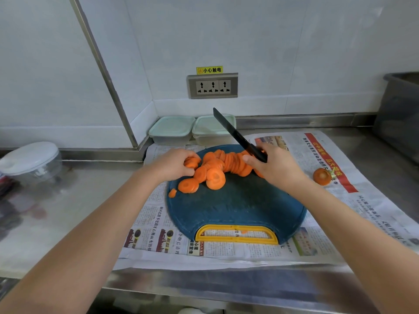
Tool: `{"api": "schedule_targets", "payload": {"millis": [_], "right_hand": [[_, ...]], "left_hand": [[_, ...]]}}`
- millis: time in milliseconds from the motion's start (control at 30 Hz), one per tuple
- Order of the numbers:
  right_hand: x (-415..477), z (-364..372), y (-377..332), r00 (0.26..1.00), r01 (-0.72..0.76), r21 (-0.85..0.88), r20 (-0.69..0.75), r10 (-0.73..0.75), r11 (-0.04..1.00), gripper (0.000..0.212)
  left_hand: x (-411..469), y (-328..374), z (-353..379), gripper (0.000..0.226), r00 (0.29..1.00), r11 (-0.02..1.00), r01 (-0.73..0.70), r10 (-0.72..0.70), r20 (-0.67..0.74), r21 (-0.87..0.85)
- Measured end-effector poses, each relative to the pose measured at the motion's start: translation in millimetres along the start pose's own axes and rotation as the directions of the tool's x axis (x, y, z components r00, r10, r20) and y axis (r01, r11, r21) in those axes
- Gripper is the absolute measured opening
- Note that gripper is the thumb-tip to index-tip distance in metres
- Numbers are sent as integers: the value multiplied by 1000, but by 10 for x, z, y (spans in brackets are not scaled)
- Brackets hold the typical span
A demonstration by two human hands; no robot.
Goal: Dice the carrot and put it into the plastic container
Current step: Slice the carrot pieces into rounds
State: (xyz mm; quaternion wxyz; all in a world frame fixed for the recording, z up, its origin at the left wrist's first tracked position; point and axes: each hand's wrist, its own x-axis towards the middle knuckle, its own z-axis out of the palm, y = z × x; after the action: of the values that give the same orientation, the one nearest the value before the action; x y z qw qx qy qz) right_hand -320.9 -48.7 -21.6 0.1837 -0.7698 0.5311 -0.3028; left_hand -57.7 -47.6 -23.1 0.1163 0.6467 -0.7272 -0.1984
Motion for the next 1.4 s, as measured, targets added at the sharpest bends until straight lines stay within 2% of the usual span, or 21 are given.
{"api": "schedule_targets", "payload": {"millis": [100,200,300,400,467,567,667,800,900,1067,1200,1400], "right_hand": [[-37,-52,-9,1000,-14,-2,0,14,1000,38],[-97,-163,-19,1000,-13,1,-15,13,1000,35],[-175,-345,-38,1000,-15,30,2,15,999,27],[-346,-616,-15,994,-27,86,110,18,996,17],[-520,-819,14,984,-5,49,179,-4,999,25],[-791,-1033,85,962,-17,-31,272,25,999,23],[-1036,-1153,194,940,-81,-130,319,119,988,15],[-1281,-1212,289,914,-170,-222,329,238,960,23],[-1377,-1145,299,896,-204,-216,351,271,955,24],[-1464,-946,176,920,-170,-235,309,240,957,27],[-1556,-674,-30,931,-170,-192,290,221,967,26],[-1595,-400,-198,943,-185,-172,245,224,968,28]], "left_hand": [[-54,53,9,42,998,1000,6,-7,-67,-14],[-174,172,2,51,971,997,-2,-17,-239,-82],[-357,404,64,51,926,986,-142,103,-362,-85],[-520,657,295,49,888,937,-344,302,-348,-65],[-566,764,488,46,836,890,-456,415,-360,-34],[-595,844,710,43,827,864,-499,454,-333,-62],[-637,870,866,41,816,855,-517,473,-332,-51],[-713,853,976,45,826,864,-498,448,-342,-71],[-761,855,1012,49,844,870,-477,416,-338,-123],[-791,951,1043,40,865,894,-388,269,-425,-225],[-799,994,1091,43,876,894,-326,164,-454,-308],[-783,996,1120,54,905,880,-273,98,-415,-388]]}}
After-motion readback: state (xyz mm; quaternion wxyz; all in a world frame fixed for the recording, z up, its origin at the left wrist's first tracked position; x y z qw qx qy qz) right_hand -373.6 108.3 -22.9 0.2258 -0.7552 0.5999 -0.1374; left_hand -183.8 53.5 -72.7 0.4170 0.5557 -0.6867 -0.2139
